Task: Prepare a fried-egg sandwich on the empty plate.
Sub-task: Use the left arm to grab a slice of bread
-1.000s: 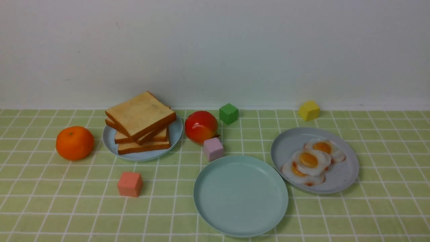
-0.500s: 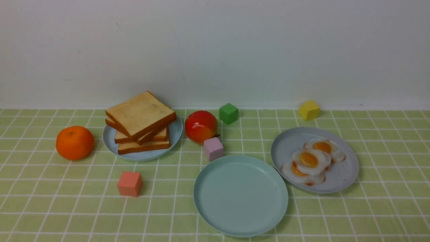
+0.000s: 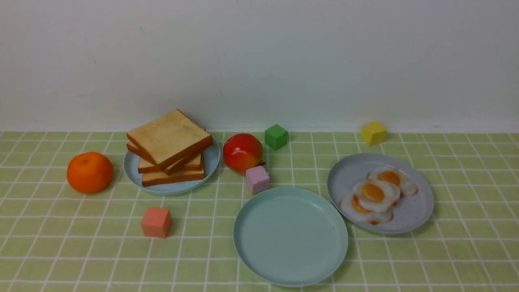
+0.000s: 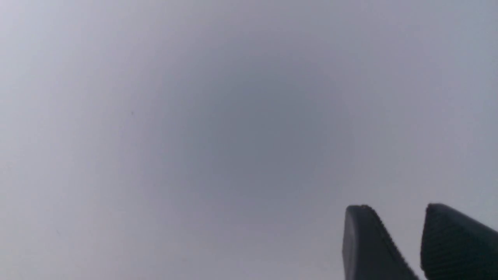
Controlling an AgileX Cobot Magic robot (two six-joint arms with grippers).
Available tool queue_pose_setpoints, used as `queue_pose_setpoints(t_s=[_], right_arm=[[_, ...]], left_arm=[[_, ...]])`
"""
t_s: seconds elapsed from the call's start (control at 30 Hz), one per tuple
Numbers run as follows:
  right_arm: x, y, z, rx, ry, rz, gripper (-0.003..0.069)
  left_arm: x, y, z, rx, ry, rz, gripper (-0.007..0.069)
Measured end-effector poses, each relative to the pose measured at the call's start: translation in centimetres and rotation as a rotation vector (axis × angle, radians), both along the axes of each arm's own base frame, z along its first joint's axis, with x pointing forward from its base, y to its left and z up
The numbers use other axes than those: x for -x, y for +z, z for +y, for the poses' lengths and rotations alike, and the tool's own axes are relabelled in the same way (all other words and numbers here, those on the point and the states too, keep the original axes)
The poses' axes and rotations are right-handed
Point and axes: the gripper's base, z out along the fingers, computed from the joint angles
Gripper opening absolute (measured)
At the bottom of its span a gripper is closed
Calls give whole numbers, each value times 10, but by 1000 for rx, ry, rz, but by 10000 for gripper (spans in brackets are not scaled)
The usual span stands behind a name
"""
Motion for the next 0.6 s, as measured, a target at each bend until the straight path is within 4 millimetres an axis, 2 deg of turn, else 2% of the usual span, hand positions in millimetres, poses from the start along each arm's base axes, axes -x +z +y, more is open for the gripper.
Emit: queue_pose_setpoints(t_s=[0.03, 0.07, 0.13, 0.17, 0.23, 0.3, 0.33, 0.37, 0.4, 0.47, 0.57, 0.6], right_arm=[[1, 9, -1, -33, 5, 2, 238], [1, 15, -1, -48, 6, 5, 238], [1, 46, -2, -100, 15, 13, 238], [0, 45, -2, -102, 15, 26, 238], [-5, 91, -3, -123, 19, 33, 238], [-15, 120, -3, -123, 16, 75, 238], [-14, 127, -3, -123, 16, 66, 238], [-28, 147, -3, -124, 11, 144, 238], [-28, 153, -3, -124, 11, 142, 238], [-53, 169, -3, -113, -5, 301, 238], [-72, 171, -3, -90, -24, 402, 238], [-84, 166, -3, -82, -32, 460, 238]], left_arm=[[3, 14, 1, 39, -14, -16, 239], [4, 19, 2, 56, -19, -11, 239], [7, 57, 2, 93, -42, -1, 239], [7, 61, 2, 97, -43, -5, 239], [-5, 95, -1, 96, -72, 108, 239], [-22, 117, -6, 85, -99, 237, 239], [-22, 121, -7, 82, -106, 256, 239], [-44, 129, -11, 81, -132, 406, 239], [-46, 130, -12, 80, -138, 431, 239], [-84, 123, -18, 60, -161, 687, 239], [-112, 107, -22, 38, -163, 869, 239], [-128, 94, -23, 32, -161, 955, 239]])
